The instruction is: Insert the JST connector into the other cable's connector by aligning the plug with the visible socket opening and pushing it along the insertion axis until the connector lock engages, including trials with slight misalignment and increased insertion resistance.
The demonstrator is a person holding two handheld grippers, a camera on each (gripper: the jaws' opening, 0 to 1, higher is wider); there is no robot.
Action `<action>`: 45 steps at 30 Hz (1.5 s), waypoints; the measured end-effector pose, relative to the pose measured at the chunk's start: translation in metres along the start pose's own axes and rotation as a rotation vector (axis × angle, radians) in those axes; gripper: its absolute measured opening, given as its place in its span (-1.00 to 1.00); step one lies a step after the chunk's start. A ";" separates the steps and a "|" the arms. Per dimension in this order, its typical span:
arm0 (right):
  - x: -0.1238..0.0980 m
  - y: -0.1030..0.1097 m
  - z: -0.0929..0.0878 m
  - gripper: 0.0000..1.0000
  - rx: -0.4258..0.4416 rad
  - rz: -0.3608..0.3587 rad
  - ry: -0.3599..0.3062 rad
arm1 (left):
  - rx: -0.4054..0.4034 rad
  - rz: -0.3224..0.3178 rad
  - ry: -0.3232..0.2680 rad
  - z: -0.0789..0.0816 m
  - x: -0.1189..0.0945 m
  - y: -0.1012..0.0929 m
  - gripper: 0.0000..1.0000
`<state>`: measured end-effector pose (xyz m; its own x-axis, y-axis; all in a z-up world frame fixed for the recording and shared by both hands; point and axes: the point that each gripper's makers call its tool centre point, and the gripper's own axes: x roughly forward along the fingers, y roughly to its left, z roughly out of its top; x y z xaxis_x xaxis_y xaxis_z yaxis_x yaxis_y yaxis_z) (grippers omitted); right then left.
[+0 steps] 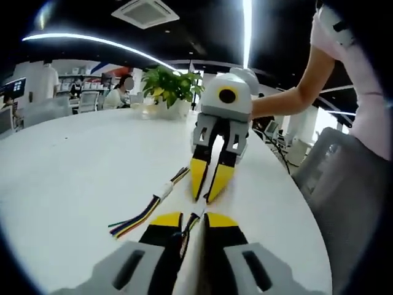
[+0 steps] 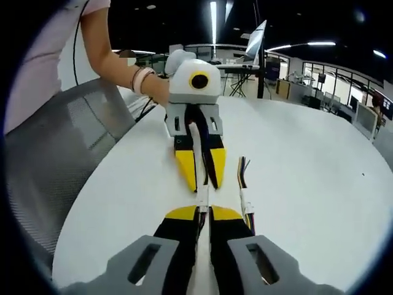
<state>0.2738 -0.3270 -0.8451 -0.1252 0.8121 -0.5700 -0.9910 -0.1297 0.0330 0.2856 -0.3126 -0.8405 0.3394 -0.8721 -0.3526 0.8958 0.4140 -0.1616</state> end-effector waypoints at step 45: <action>-0.112 0.014 0.085 -0.39 0.283 -0.499 -0.324 | 0.030 0.340 -0.042 0.069 -0.103 -0.016 -0.24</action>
<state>0.2701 -0.3714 -0.7105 0.3887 0.8719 -0.2979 -0.9024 0.4255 0.0681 0.2561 -0.2476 -0.7380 0.6308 -0.6961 -0.3429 0.7375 0.6752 -0.0142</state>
